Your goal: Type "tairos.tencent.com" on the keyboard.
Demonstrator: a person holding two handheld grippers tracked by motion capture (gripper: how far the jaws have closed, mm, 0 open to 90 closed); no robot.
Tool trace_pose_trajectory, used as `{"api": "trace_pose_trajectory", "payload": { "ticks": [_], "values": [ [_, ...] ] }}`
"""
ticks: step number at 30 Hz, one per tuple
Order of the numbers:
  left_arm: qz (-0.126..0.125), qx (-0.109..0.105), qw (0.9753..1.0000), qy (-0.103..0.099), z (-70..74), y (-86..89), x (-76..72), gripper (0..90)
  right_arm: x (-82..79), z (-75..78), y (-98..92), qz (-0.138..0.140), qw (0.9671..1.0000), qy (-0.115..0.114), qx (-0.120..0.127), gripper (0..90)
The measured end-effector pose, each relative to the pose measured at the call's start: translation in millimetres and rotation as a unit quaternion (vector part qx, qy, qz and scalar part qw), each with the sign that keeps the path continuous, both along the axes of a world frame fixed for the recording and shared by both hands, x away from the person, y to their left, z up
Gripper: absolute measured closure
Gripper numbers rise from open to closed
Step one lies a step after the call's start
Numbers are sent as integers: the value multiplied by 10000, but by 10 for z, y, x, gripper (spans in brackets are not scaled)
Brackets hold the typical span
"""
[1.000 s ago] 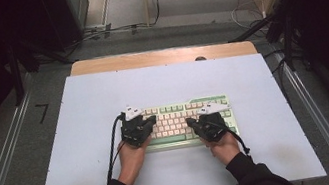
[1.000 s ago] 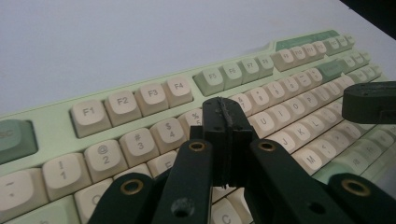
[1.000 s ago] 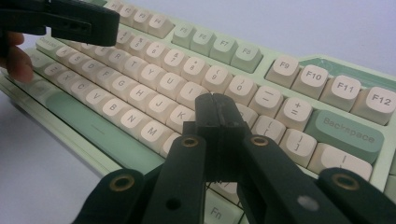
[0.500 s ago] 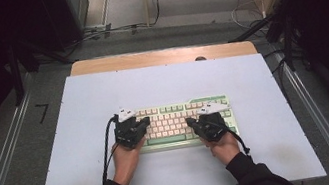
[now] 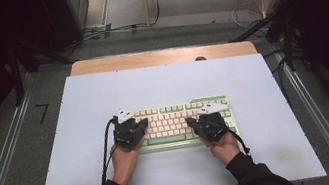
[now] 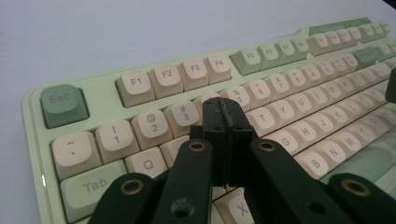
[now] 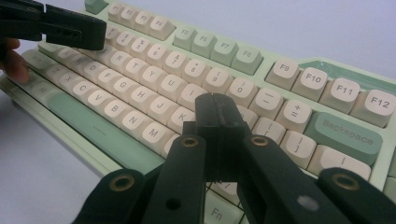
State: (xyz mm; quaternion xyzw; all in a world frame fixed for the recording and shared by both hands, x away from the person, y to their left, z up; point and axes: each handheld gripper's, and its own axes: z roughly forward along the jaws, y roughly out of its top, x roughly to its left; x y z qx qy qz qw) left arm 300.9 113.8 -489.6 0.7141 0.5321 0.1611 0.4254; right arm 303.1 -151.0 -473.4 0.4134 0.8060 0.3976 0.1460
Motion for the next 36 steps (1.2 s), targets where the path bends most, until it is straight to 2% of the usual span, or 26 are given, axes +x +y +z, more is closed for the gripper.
{"api": "trace_pose_trajectory", "payload": {
  "ticks": [12, 15, 24, 36],
  "values": [
    [20, 34, 10000, 14, -24, -7, 13, 900, -2, 0, 3, -3, 10000, 5, -1, 873],
    [-33, 91, 9999, 106, -41, -27, 16, 900, -4, -2, 7, -2, 10000, 10, -11, 873],
    [-15, -80, 9999, -75, 34, -10, -27, 900, 1, 0, 5, -6, 10000, 2, 14, 873],
    [-21, -123, 9998, -124, 64, 18, -52, 900, -3, -3, 47, 15, 10000, -28, 30, 872]
  ]
}}
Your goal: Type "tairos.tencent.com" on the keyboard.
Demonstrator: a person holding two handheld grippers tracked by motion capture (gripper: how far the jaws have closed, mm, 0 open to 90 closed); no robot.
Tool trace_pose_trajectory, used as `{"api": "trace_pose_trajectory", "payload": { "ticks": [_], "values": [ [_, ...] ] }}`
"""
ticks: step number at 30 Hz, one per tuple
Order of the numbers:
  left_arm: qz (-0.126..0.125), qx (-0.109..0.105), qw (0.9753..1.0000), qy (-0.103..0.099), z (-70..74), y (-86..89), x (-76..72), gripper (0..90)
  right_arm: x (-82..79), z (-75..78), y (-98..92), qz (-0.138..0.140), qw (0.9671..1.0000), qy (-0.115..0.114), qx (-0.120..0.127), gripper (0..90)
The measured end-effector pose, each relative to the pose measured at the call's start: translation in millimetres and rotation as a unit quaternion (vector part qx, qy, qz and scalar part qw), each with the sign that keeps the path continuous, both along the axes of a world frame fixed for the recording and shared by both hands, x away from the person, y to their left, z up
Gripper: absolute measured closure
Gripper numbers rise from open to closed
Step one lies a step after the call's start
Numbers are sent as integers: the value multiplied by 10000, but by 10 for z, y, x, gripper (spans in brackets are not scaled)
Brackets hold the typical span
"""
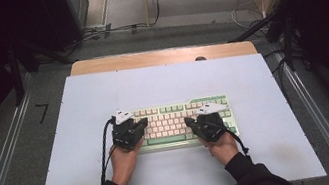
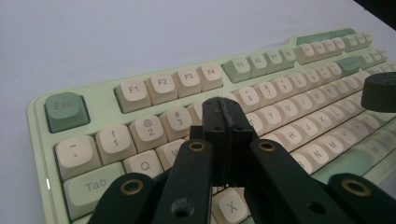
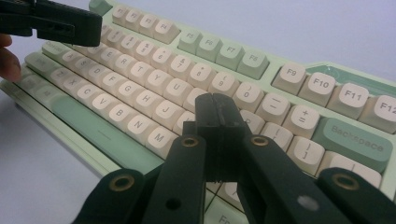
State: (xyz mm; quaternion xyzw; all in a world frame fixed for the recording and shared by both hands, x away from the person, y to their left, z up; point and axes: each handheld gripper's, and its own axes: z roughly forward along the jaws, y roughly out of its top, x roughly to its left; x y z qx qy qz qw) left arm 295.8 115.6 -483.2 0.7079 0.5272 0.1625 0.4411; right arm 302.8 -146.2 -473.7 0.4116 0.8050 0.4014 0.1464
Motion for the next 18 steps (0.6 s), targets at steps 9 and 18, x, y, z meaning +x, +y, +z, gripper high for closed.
{"api": "trace_pose_trajectory", "payload": {
  "ticks": [9, 18],
  "values": [
    [17, -26, 10000, -9, -3, 12, 3, 900, 8, -24, 87, 122, 9999, 63, -17, 873],
    [19, -6, 10000, -11, -3, 17, 2, 900, -7, -49, 209, 255, 9996, 106, -34, 873]
  ]
}}
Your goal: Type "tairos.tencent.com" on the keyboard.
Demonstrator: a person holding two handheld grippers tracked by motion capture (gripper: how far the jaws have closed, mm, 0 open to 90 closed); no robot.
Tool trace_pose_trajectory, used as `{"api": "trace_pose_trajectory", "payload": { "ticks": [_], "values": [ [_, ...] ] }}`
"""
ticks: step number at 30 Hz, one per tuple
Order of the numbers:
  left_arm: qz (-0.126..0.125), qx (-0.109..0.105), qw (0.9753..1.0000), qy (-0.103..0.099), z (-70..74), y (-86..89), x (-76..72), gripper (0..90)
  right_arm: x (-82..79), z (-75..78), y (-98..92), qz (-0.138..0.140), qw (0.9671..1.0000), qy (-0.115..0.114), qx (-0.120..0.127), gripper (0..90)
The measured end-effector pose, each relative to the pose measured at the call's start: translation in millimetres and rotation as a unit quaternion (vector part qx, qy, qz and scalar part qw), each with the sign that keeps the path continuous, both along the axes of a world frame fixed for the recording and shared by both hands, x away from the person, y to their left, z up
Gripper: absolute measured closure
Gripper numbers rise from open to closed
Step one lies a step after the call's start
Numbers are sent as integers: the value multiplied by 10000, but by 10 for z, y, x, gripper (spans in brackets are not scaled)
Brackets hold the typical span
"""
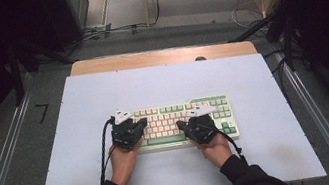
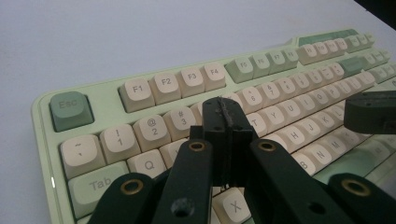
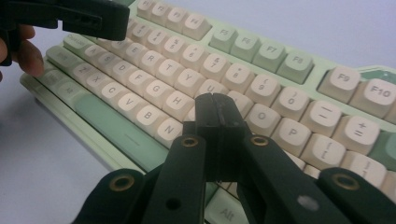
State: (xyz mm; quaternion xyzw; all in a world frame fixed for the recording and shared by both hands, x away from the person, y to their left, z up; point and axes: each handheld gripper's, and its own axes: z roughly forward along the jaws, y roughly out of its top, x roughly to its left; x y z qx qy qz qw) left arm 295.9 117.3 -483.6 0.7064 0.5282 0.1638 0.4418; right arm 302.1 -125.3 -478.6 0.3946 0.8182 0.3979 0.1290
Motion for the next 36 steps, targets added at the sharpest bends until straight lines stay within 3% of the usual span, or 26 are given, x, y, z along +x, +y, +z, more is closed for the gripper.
{"api": "trace_pose_trajectory", "payload": {
  "ticks": [36],
  "values": [
    [-23, -4, 10000, 22, -10, -3, 0, 900, -54, -85, 239, 318, 9993, -61, -191, 873]
  ]
}}
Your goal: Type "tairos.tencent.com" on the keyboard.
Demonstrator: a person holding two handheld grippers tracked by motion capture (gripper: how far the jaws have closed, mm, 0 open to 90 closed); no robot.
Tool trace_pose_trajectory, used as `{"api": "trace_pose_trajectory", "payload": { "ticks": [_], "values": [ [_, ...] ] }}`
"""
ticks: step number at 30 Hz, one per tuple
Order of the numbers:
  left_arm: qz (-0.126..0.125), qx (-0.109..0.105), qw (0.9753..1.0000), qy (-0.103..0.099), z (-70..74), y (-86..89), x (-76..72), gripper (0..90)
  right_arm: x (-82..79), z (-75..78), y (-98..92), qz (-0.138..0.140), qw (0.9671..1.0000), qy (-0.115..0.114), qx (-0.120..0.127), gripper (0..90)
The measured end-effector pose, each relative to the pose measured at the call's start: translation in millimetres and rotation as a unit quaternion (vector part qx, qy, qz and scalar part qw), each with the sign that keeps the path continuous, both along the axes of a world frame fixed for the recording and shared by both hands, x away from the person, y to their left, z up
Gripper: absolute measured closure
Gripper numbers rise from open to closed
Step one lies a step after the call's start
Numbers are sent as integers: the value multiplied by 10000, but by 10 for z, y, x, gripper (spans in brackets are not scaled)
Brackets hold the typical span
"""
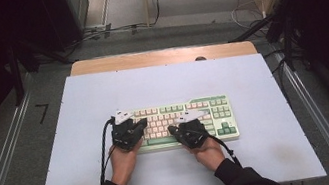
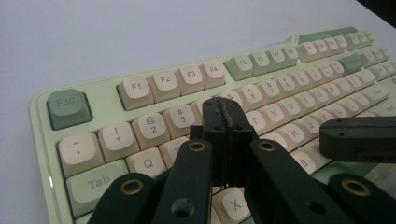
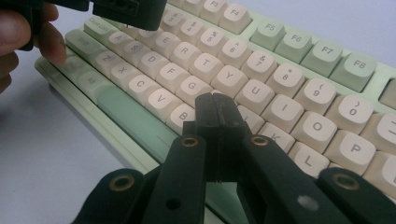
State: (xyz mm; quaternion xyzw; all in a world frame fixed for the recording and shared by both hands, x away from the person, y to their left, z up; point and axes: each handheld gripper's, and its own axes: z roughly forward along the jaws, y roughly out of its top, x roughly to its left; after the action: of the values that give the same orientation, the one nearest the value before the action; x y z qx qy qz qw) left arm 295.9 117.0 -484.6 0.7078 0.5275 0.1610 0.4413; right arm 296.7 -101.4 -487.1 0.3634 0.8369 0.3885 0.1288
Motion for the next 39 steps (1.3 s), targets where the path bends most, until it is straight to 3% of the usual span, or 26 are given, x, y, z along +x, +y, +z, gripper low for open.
{"api": "trace_pose_trajectory", "payload": {
  "ticks": [6, 24, 39],
  "values": [
    [-12, 1, 10000, 6, 1, -4, -3, 900, -1, -28, 23, 43, 9999, 40, -100, 872],
    [-17, -59, 10000, -9, 17, 7, -17, 900, 16, 98, -77, -111, 9998, -20, 175, 872],
    [-73, -62, 10000, -7, 30, 4, -42, 900, 43, 120, -125, -187, 9996, -45, 195, 873]
  ]
}}
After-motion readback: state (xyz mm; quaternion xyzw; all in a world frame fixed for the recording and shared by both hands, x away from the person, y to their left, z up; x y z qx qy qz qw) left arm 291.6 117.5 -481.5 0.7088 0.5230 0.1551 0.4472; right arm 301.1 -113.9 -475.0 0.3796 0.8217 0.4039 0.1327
